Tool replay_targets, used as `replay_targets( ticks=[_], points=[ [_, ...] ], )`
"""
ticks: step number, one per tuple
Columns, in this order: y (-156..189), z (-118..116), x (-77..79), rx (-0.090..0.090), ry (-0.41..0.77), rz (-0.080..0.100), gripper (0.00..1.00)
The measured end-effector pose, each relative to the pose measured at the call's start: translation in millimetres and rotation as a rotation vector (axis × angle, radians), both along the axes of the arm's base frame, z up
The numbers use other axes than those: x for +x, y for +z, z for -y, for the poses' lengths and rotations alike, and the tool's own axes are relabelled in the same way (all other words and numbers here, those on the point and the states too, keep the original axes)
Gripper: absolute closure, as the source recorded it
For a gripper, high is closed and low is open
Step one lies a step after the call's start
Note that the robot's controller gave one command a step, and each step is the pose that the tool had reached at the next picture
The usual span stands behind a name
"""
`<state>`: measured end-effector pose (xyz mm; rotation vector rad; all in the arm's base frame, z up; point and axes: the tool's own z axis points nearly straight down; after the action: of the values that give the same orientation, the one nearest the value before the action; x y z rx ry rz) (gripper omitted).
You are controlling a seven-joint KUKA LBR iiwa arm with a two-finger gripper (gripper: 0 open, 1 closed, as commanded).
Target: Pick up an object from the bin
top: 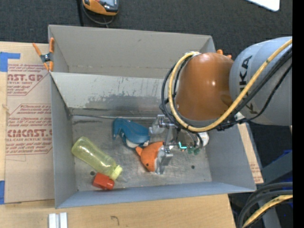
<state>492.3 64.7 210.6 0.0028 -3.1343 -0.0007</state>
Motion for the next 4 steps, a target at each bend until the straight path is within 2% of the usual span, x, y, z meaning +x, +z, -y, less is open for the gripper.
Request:
replay_targets(
  ticks=[1,2,3,4],
  points=[
    [4,0,1.7,0.0,-0.001,0.008,0.0],
    [-49,5,8.5,0.001,0.038,0.015,0.0],
    [-105,16,4.1,0.0,0.218,0.008,0.0],
    [-135,33,58.5,0.003,0.021,0.017,1.0]
  ],
)
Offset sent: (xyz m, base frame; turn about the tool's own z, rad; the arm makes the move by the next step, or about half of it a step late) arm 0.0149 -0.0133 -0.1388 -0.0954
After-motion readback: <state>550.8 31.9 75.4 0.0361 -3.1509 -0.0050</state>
